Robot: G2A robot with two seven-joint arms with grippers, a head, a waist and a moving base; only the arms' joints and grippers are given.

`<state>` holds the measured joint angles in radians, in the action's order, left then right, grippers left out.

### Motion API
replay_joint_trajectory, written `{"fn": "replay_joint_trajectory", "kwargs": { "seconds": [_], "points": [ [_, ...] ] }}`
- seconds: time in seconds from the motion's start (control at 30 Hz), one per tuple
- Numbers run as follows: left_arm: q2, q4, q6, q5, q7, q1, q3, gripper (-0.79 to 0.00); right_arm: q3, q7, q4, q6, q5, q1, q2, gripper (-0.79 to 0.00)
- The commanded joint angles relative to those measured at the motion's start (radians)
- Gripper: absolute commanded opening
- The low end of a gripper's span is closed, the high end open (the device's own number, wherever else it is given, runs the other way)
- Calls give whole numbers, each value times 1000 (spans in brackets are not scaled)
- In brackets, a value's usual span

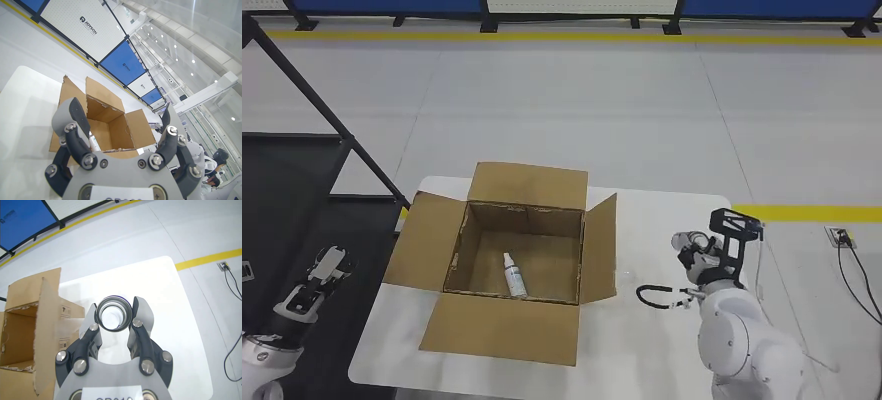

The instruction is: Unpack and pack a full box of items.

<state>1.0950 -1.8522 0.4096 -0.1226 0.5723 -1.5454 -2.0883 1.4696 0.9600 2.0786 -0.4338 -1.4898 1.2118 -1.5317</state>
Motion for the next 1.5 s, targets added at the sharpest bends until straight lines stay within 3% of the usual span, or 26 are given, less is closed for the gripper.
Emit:
{"fn": "replay_joint_trajectory", "kwargs": {
  "seconds": [0.0,0.27,0.57,0.63,0.67,0.7,0.73,0.77,1.0,1.13,1.3,1.37,1.47],
  "points": [
    [0,0,0,0,0,0,0,0,33,24,-72,8,13,-21,2,-785],
    [0,0,0,0,0,0,0,0,86,24,-447,41,36,-172,9,-785],
    [0,0,0,0,0,0,0,0,115,-20,-597,67,44,-221,18,-779],
    [0,0,0,0,0,0,0,0,119,-24,-606,74,52,-224,20,-619],
    [0,0,0,0,0,0,0,0,123,-27,-609,74,58,-223,20,-462],
    [0,0,0,0,0,0,0,0,127,-31,-610,75,65,-222,21,-372],
    [0,0,0,0,0,0,0,0,131,-36,-608,77,71,-220,22,-65],
    [0,0,0,0,0,0,0,0,134,-40,-606,77,76,-217,23,0],
    [0,0,0,0,0,0,0,0,139,-49,-540,40,64,-193,26,0],
    [0,0,0,0,0,0,0,0,96,-138,-353,24,114,-142,18,0],
    [0,0,0,0,0,0,0,0,-96,-230,-93,113,86,-75,7,0],
    [0,0,0,0,0,0,0,0,-183,-204,-82,174,73,-116,3,0],
    [0,0,0,0,0,0,0,0,-310,-117,-177,237,71,-255,-11,0]
  ]
}}
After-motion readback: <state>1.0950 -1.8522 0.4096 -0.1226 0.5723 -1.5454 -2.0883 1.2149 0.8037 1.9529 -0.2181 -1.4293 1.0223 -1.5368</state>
